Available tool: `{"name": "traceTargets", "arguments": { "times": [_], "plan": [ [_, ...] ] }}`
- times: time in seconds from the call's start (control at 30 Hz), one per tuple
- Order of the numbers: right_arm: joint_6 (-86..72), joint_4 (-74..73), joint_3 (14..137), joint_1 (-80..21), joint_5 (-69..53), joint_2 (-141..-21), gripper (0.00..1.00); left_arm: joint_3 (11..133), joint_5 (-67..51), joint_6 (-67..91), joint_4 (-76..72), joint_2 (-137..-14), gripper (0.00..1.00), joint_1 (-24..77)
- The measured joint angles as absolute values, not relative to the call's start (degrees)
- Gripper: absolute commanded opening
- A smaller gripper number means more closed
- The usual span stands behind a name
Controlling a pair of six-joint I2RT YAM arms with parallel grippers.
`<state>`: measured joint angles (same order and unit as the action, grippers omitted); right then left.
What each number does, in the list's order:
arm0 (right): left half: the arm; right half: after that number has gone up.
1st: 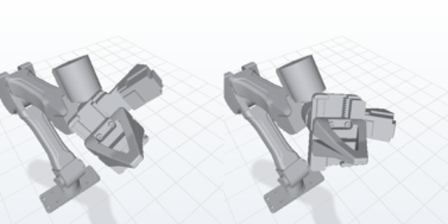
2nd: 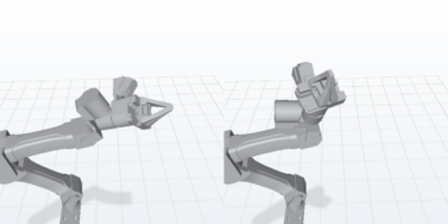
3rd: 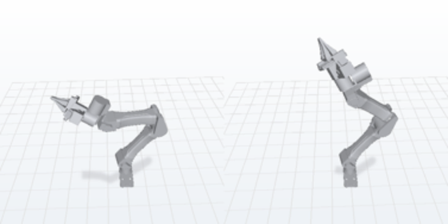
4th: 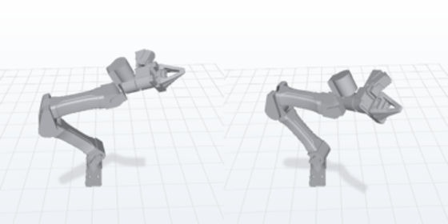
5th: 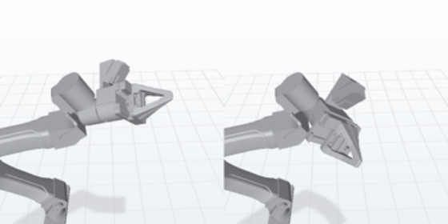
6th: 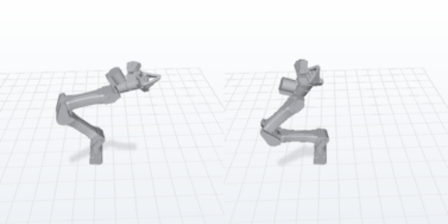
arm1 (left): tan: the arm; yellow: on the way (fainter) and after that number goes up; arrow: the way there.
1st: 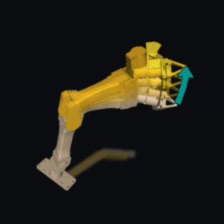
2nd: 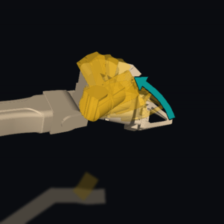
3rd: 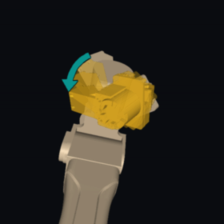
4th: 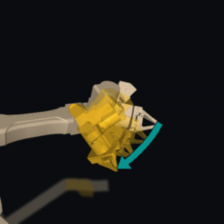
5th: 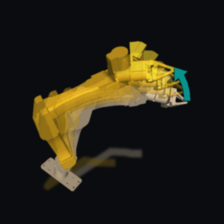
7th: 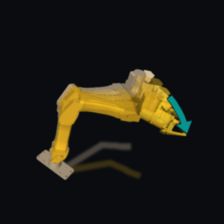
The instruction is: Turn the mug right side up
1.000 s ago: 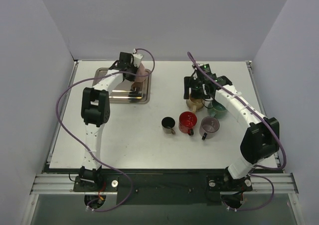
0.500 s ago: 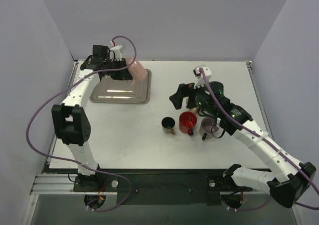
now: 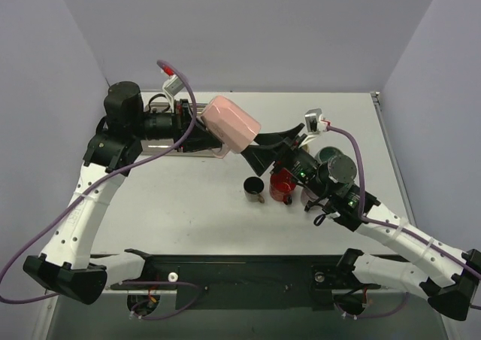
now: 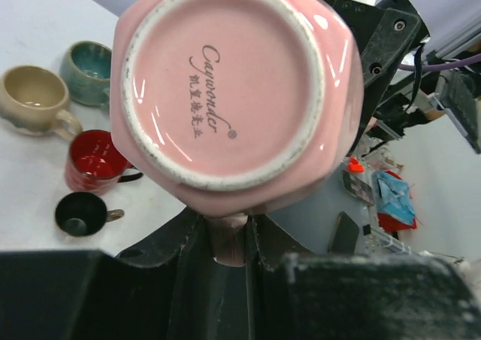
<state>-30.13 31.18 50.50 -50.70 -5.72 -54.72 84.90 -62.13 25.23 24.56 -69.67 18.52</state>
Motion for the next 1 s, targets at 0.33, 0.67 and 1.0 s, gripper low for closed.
{"name": "traceTargets", "arguments": {
  "times": [0.33, 0.67, 1.0],
  "plan": [
    [-25.98, 32.8, 50.52, -56.01, -5.23, -52.84, 0.63, 83.74, -65.01, 26.76, 25.87, -69.6, 0.0, 19.84],
    [-19.73, 23.94, 48.62, -58.35, -1.85, -43.4, 0.75, 83.72, -62.13, 26.83, 25.89, -70.02, 0.0, 17.15],
    [-19.42, 27.33, 54.74, -58.98, -5.76, -54.63, 0.76, 83.7, -59.2, 25.69, 26.37, -70.91, 0.0, 20.18]
  ]
}}
